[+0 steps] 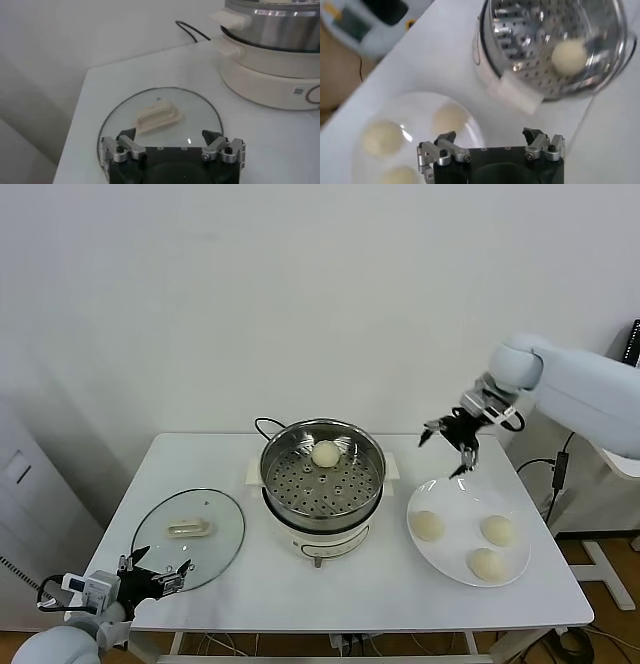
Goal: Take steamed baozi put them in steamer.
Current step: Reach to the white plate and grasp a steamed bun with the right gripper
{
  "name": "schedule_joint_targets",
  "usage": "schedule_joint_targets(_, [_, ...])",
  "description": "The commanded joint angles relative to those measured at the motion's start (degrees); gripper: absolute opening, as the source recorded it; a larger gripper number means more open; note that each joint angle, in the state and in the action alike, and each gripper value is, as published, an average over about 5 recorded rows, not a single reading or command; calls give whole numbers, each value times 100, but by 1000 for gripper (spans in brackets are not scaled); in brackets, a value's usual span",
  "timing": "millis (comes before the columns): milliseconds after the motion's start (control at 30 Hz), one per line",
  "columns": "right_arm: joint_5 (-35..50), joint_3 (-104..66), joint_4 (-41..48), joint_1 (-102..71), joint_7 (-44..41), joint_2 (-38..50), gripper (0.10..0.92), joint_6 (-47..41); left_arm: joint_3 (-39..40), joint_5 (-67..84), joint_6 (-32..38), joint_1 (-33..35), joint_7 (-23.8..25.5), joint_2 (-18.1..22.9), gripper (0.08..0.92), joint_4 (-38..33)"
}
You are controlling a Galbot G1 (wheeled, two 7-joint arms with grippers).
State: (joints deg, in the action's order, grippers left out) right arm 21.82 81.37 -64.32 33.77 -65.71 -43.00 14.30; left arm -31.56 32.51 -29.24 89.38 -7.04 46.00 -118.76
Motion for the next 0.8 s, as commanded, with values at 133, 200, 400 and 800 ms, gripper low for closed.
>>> schedule_joint_targets(133, [81,-710,344,-1651,312,101,823,-939,-36,1,-32,10,1,9,823,-13])
schedule_joint_targets(200, [-53,-899,516,-1893,322,-6,823,-895,-39,2,-36,12,2,7,823,-11])
schedule_joint_targets(400, [-456,-1382,983,-2341,368,-255,823,-771,-54,3,-33,32,3,-4,823,-7])
schedule_joint_targets(800, [-872,-1914,1380,-2725,492,-560,808,-758,-58,3,-31,40,3,-17,823,-17])
